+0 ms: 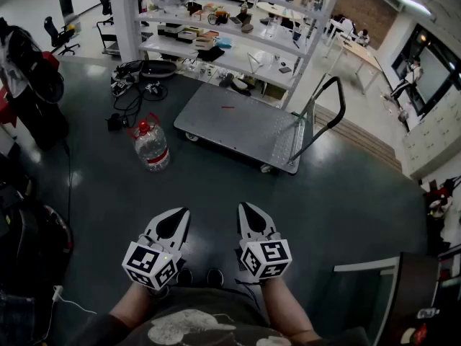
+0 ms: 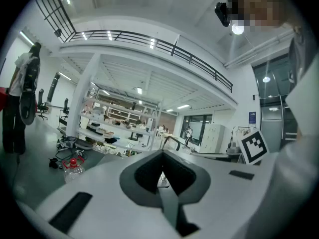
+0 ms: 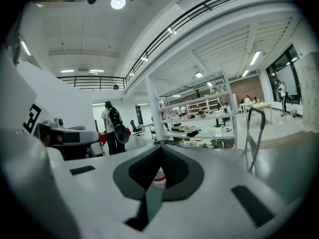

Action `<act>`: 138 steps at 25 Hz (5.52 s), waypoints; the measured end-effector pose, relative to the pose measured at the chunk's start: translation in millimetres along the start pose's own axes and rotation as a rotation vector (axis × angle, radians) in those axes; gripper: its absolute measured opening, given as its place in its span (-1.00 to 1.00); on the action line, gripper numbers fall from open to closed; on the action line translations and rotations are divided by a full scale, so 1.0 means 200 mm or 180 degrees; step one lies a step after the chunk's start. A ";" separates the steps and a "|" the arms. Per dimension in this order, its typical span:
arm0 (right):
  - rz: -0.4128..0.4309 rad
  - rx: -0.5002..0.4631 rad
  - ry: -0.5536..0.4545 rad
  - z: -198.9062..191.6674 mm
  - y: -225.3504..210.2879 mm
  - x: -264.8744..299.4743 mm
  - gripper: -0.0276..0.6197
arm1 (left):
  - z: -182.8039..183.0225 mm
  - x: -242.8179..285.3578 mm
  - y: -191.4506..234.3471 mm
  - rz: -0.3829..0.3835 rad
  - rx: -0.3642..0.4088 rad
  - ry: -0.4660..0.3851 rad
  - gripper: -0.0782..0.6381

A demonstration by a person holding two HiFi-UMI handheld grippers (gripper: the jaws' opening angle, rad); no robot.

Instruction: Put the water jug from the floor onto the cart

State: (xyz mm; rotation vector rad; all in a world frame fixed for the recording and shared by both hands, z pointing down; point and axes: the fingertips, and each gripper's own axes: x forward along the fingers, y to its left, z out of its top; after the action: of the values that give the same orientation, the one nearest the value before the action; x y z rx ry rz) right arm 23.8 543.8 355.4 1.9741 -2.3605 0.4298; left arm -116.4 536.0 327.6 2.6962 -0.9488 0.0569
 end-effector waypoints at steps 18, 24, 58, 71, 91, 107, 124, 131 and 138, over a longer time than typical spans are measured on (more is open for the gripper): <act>0.0092 -0.0017 0.0049 -0.01 -0.08 0.01 -0.95 | -0.01 0.05 -0.05 0.0138 0.0050 0.0021 -0.76; 0.0111 0.0103 -0.0014 -0.04 -0.15 0.00 -0.95 | -0.05 0.04 -0.08 0.0274 0.0023 -0.0019 -0.76; 0.0323 0.0112 0.0255 0.14 0.04 1.51 -0.94 | 0.21 0.44 1.39 0.0808 -0.0373 -0.0087 -0.76; 0.0290 0.0066 0.0367 0.15 -0.03 2.05 -0.94 | 0.23 0.63 1.88 0.0983 -0.0469 -0.0017 -0.76; 0.1264 -0.0051 0.0809 0.24 -0.32 3.13 -0.94 | 0.41 1.27 2.35 0.2022 -0.0573 -0.0089 -0.76; 0.1450 -0.0349 0.1127 0.03 -0.07 3.75 -0.94 | 0.29 1.32 2.95 0.2395 -0.0835 -0.0135 -0.76; 0.1292 -0.0559 0.1949 -0.78 0.17 4.35 -0.72 | -0.20 1.44 3.71 0.2251 -0.1182 0.0258 -0.76; 0.1196 -0.0715 0.2373 -1.16 0.18 4.55 -0.51 | -0.45 1.49 3.96 0.2263 -0.1362 0.0378 -0.76; 0.1215 -0.0886 0.2759 -1.47 0.17 4.72 -0.41 | -0.64 1.53 4.08 0.2370 -0.1541 0.0469 -0.76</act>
State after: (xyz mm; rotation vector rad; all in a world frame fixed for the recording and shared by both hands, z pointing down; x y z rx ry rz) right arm -235.5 -288.8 822.3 0.9157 -2.0241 0.7311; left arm -375.4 -222.3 694.5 1.7726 -1.6135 0.1496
